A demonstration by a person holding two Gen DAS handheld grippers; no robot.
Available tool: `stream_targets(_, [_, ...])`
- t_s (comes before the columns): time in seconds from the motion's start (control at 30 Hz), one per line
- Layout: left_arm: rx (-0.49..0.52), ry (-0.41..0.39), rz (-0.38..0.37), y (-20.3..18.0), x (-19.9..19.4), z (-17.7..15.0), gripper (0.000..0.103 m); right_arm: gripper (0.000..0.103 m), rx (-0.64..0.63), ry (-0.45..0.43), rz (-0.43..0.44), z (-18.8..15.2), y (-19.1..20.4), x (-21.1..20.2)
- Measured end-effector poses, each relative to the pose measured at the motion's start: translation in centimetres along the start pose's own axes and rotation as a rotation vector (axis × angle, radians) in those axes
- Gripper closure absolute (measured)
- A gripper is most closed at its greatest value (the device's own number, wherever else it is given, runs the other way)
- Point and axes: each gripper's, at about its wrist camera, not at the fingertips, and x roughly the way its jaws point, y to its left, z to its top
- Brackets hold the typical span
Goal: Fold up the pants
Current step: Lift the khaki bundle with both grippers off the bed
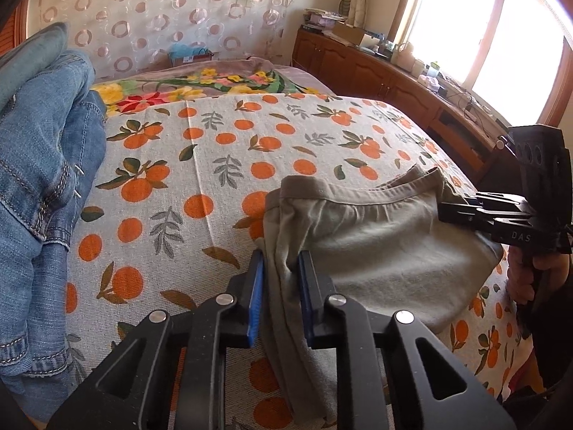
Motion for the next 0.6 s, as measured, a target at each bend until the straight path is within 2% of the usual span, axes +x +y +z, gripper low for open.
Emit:
stream_targets(0.1, [-0.001, -0.001, 0.000, 0.0, 0.0, 0.0, 0.084, 0.075, 0.001, 0.000, -0.001, 0.1, 0.0, 0.1])
stream_targets(0.23, [0.004, -0.004, 0.008, -0.1, 0.0, 0.0, 0.084, 0.068, -0.005, -0.002, -0.004, 0.1, 0.4, 0.3])
stream_targets(0.37, [0.005, -0.004, 0.007, -0.1, 0.1, 0.0, 0.085, 0.066, -0.018, -0.004, -0.022, 0.0, 0.9, 0.4])
stream_targets(0.43, [0.006, -0.005, -0.008, -0.2, 0.0, -0.1, 0.090, 0.085, -0.025, -0.002, -0.031, -0.1, 1.1, 0.5])
stream_targets(0.5, [0.014, -0.011, -0.001, -0.4, -0.2, -0.2, 0.091, 0.090, -0.022, -0.002, -0.013, -0.1, 1.2, 0.5])
stream_targets(0.6, [0.005, -0.038, -0.014, -0.5, -1.1, -0.3, 0.092, 0.091, -0.031, -0.032, -0.015, 0.0, 1.5, -0.1])
